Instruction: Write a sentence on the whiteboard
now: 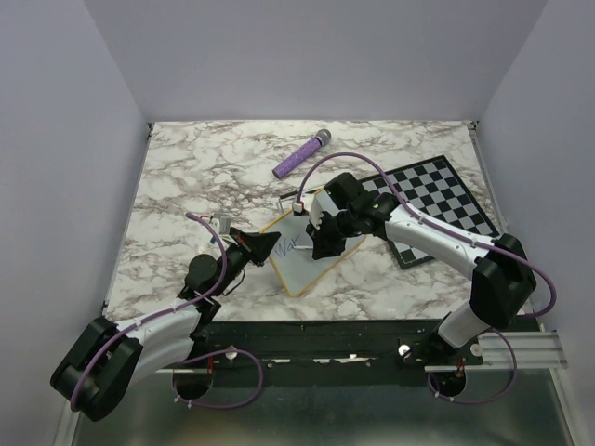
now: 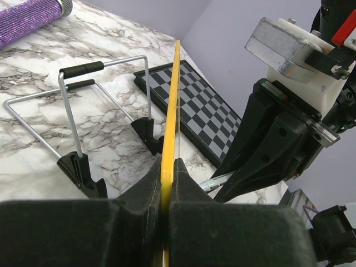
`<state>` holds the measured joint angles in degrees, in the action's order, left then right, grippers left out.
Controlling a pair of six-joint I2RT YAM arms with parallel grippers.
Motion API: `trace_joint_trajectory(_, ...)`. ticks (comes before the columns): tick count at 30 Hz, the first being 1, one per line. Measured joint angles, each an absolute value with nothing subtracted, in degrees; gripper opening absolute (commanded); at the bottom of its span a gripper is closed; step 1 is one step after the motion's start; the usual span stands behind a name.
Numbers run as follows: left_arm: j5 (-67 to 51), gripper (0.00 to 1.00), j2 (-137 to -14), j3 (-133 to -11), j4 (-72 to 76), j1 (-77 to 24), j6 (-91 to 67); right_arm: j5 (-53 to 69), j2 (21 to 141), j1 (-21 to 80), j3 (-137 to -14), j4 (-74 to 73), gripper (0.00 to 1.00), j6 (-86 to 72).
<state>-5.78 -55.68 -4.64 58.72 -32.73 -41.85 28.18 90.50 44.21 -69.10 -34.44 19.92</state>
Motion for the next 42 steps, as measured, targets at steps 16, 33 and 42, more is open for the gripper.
trace_joint_trajectory(16,-5.78,0.0,-55.79,-4.64,58.85,-32.71,-41.87,27.64,90.87,44.21,-69.28,-34.63,0.0,19.55)
trace_joint_trajectory(33,-5.78,0.0,-55.7,-4.64,58.78,-32.73,-41.85,27.53,91.02,44.21,-69.28,-35.86,0.01,20.03)
trace_joint_trajectory(42,-5.78,0.0,-55.7,-4.64,58.78,-32.73,-41.85,28.62,87.46,44.16,-69.32,-36.4,0.01,20.69)
